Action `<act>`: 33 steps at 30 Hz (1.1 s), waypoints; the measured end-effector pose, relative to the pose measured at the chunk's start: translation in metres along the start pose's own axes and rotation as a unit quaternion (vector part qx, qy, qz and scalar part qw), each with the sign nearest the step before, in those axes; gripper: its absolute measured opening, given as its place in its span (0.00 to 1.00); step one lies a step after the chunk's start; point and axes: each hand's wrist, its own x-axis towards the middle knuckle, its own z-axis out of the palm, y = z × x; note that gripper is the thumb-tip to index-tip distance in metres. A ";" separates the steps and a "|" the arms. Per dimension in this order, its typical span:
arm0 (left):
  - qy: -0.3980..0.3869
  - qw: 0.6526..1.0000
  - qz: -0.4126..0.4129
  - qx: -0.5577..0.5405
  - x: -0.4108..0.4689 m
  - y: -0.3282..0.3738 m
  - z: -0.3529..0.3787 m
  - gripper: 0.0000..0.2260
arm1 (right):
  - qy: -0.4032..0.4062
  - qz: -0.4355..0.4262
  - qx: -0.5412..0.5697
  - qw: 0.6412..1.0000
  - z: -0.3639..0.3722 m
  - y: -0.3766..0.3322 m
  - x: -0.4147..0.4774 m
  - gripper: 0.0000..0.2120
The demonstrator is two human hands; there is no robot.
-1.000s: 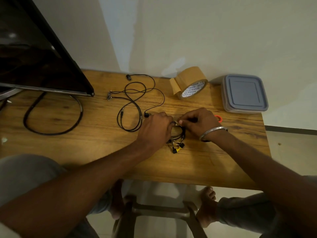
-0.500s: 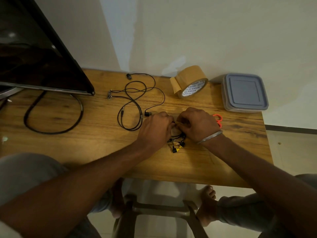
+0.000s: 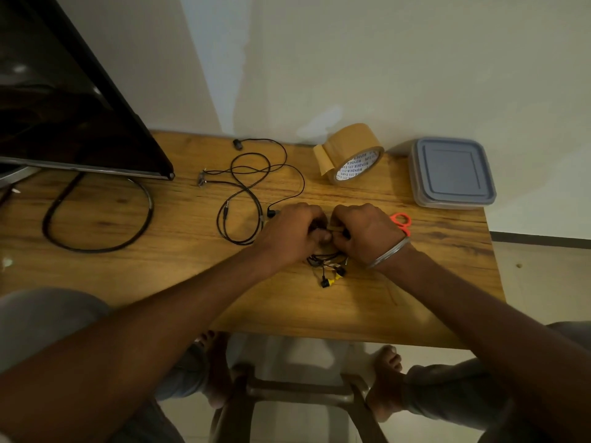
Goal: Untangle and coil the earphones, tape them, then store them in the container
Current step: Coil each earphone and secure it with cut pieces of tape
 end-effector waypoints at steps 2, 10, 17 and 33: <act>-0.020 0.995 -0.023 -0.091 0.003 0.001 -0.005 0.16 | 0.022 -0.024 0.021 0.999 -0.003 0.002 0.000 0.11; 0.032 0.987 -0.083 -0.135 0.007 -0.002 -0.006 0.03 | 0.079 -0.087 0.046 0.992 -0.003 0.003 0.002 0.08; 0.006 0.946 -0.210 -0.245 0.006 0.009 -0.011 0.06 | 0.063 -0.089 0.020 0.994 -0.005 0.001 0.001 0.10; -0.044 0.999 -0.014 -0.005 0.004 0.004 -0.018 0.06 | 0.070 -0.029 -0.202 0.977 -0.004 -0.024 -0.013 0.06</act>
